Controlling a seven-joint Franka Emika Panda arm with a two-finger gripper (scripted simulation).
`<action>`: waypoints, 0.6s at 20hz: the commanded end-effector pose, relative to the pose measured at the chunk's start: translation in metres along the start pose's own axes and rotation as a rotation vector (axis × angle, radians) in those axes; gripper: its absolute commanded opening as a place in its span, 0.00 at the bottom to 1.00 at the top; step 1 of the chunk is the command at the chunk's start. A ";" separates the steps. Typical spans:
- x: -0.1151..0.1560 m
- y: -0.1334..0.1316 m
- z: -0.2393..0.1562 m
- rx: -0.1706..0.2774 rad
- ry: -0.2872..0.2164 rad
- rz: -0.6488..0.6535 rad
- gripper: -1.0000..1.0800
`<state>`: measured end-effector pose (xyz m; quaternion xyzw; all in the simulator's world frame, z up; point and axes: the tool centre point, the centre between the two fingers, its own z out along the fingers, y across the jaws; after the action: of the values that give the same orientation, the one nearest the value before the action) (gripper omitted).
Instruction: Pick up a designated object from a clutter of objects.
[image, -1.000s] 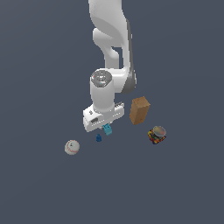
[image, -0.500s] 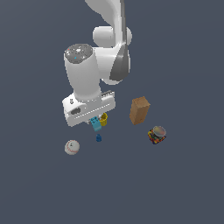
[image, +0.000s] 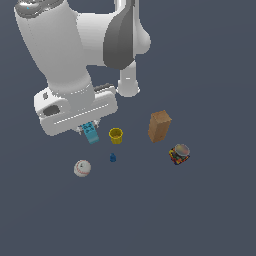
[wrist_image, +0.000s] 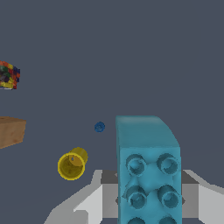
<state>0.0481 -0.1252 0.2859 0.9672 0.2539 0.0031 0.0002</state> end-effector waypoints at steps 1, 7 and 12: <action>0.001 0.012 -0.021 0.000 -0.001 -0.001 0.00; 0.003 0.038 -0.062 0.001 -0.002 -0.001 0.00; 0.005 0.056 -0.091 0.001 -0.004 -0.001 0.00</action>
<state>0.0767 -0.1672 0.3680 0.9672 0.2539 0.0011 0.0000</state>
